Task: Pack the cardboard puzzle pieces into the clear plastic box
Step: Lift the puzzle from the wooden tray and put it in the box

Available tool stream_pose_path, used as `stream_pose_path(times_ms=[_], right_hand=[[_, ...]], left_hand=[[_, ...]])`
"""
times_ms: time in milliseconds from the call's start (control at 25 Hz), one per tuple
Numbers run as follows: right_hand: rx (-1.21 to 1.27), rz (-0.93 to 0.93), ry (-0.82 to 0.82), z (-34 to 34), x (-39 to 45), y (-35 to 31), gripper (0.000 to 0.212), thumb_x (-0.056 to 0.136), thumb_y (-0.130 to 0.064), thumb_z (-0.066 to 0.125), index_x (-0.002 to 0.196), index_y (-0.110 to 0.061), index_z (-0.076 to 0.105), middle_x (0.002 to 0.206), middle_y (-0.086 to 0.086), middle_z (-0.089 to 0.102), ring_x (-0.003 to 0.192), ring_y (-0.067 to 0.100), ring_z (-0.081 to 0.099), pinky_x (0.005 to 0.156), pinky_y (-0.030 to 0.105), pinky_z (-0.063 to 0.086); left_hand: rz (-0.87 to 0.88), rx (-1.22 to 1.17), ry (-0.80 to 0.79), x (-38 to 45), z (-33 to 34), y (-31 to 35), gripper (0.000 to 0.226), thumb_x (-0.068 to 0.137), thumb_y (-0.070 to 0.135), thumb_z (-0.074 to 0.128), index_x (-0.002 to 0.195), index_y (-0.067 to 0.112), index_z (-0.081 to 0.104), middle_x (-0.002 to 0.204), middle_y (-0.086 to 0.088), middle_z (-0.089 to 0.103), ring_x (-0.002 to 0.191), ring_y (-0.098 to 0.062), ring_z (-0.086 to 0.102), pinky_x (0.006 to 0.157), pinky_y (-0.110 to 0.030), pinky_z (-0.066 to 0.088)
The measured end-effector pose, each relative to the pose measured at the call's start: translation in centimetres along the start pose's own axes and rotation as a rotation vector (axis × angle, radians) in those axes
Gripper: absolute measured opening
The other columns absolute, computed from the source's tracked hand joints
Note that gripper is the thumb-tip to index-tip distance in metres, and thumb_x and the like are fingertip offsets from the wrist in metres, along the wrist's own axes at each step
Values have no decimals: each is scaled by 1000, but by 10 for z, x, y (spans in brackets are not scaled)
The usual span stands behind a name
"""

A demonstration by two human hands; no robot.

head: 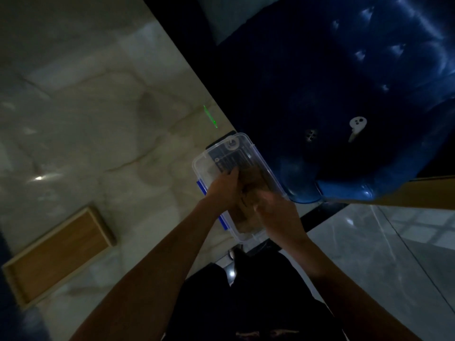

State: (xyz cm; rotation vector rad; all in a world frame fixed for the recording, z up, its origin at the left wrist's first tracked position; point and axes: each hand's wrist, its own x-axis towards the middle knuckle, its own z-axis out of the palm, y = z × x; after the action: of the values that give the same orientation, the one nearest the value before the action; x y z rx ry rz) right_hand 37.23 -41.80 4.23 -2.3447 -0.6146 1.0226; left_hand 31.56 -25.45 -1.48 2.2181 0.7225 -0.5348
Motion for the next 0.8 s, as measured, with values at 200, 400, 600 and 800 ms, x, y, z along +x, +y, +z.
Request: stream_pose_path(times_ms=[200, 400, 600, 800], right_hand=[[-430, -147, -18, 21, 34, 6, 57, 96, -29, 44, 150, -15, 29, 157, 15, 32, 144, 29, 35, 115, 42, 37], [-451, -76, -116, 23, 44, 7, 72, 94, -33, 53, 153, -8, 20, 160, 19, 25, 137, 33, 44, 107, 48, 46], [-615, -78, -178, 24, 39, 10, 89, 92, -44, 57, 156, -5, 9, 164, 19, 15, 145, 34, 33, 113, 48, 40], [-740, -84, -179, 32, 34, 10, 88, 94, -36, 56, 156, -3, 2, 166, 18, 6, 149, 33, 22, 115, 47, 35]], left_hand=[[36, 28, 10, 0, 2, 1, 40, 90, 22, 61, 128, 14, 48, 128, -13, 57, 115, -29, 57, 97, -44, 49], [39, -1, 4, -2, 0, 0, 38, 89, 28, 60, 122, 11, 51, 118, -12, 63, 106, -27, 62, 92, -39, 52], [16, 245, -69, -7, 8, 2, 85, 88, 28, 65, 152, 2, 16, 149, -19, 38, 132, -36, 46, 99, -49, 49], [-17, 421, 87, -17, 20, 5, 93, 83, 24, 72, 153, 3, 15, 152, -19, 35, 139, -34, 37, 111, -49, 36]])
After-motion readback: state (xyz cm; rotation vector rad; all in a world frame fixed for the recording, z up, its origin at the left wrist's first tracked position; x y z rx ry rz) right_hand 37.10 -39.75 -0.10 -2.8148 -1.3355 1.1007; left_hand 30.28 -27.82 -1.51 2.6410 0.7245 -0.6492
